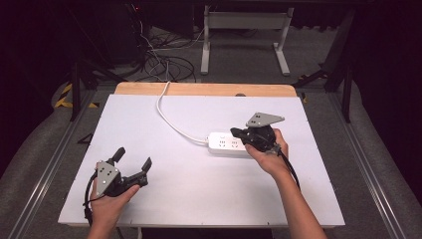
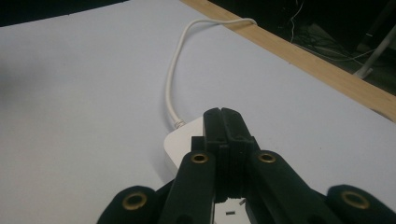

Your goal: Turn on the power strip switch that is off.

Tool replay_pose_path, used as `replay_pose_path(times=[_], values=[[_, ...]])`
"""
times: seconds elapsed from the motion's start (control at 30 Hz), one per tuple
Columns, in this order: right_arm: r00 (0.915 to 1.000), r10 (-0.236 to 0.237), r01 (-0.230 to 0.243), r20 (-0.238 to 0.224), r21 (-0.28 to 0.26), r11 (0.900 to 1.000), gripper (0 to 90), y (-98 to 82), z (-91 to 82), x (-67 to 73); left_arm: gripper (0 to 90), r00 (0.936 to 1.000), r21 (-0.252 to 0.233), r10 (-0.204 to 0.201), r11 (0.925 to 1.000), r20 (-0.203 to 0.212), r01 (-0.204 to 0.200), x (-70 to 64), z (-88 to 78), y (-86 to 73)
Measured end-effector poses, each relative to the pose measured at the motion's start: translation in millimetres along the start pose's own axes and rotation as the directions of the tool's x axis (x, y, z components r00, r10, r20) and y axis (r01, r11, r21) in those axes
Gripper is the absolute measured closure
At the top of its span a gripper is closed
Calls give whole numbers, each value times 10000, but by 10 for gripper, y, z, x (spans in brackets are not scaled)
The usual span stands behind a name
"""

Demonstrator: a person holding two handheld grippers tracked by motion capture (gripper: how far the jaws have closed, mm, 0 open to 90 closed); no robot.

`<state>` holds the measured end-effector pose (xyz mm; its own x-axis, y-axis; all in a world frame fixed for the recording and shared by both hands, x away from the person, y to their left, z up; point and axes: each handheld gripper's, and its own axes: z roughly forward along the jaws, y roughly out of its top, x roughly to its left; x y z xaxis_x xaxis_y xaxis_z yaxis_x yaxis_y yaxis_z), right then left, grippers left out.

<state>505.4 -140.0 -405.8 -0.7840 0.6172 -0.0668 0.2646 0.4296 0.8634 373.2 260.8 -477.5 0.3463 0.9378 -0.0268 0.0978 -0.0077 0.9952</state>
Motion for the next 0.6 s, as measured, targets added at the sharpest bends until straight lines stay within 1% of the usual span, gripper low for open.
replay_pose_path(times=[0.1, 0.13, 0.2, 0.27, 0.33, 0.37, 0.47, 0.5, 0.6], values=[[9999, 108, -109, 49, 228, 9997, 900, -13, 84, -33, 69, 10000, 8, 55, 10000, 23, -55, 1, 0, -2], [9999, 108, -109, 49, 228, 9997, 900, -13, 84, -33, 69, 10000, 8, 55, 10000, 23, -55, 1, 0, -2], [9997, 226, -227, 60, 316, 9992, 900, -22, 144, -55, 69, 10000, 12, 83, 10000, 44, -83, -3, -2, -2], [9997, 242, -243, 54, 338, 9991, 900, -23, 165, -60, 69, 9999, -2, 84, 10000, 58, -84, -9, -2, -1], [9997, 261, -261, 22, 537, 9982, 900, -28, 247, -65, 70, 9998, 28, 154, 9999, 82, -154, -12, -4, 1], [9997, 261, -261, 22, 537, 9982, 900, -28, 247, -65, 70, 9998, 39, 160, 9999, 77, -160, -15, -5, 1], [9994, 341, -338, -18, 752, 9966, 900, -45, 343, -64, 71, 9997, 49, 190, 9998, 119, -190, -18, -6, -2], [9993, 373, -370, -23, 854, 9957, 900, -57, 400, -65, 71, 9998, 56, 177, 9998, 126, -178, -18, -6, -5], [9991, 424, -419, -26, 935, 9947, 900, -65, 448, -67, 72, 9998, 59, 160, 9999, 136, -161, -15, -2, -12]])
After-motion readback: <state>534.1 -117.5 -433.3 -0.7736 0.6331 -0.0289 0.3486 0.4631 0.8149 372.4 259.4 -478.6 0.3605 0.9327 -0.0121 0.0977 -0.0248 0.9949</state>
